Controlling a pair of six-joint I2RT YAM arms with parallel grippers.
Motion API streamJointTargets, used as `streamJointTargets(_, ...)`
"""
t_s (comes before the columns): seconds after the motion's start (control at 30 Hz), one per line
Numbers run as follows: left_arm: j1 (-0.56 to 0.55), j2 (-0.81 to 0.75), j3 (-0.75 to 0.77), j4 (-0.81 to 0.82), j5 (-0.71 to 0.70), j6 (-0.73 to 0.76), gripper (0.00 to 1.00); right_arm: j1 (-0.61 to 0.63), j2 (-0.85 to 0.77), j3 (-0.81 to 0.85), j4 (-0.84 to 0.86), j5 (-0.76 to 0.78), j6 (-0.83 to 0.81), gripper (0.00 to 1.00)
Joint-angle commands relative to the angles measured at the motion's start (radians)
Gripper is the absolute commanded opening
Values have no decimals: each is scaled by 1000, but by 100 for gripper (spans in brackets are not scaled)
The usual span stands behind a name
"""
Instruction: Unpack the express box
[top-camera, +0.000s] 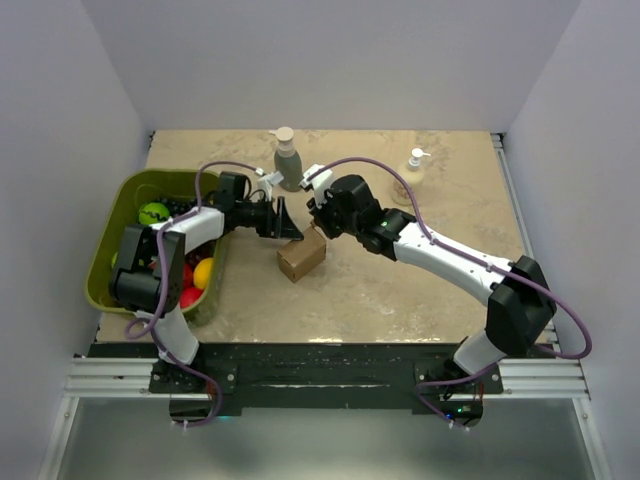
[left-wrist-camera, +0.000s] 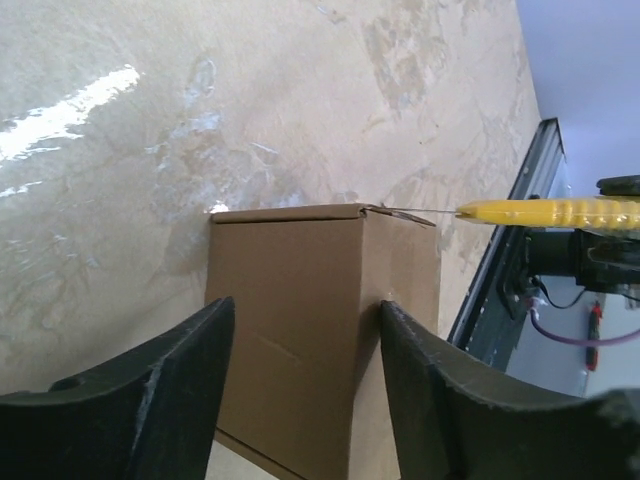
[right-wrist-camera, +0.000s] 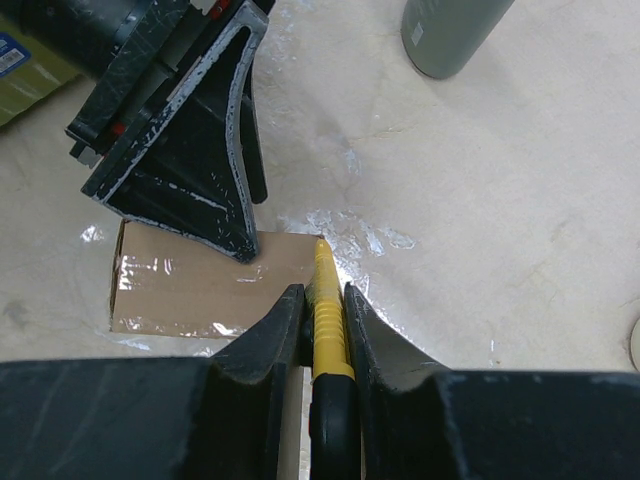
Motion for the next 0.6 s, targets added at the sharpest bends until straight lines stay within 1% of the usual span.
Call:
streamJointTargets(0.0,-18,103,5,-110,-112,96,56,-2,-51,-13,-40,-19,-17,0)
streamJointTargets(0.03,-18,108,10,-112,-113,94,53,-4,-57,-17,-43,-19,-19,0)
streamJointTargets(0.13,-18,119,18,-112,-104,84,49,-5,-85,-42,-61,-21,-17,0)
streamJointTargets(0.33,-18,110,6,-113,-115,77,47,-5,-120,-76,-98,-10,-7,0)
streamJointTargets(0.57,-18,97,-7,-101,-133,56,43,-4,-133,-79,-141,-39,7,0)
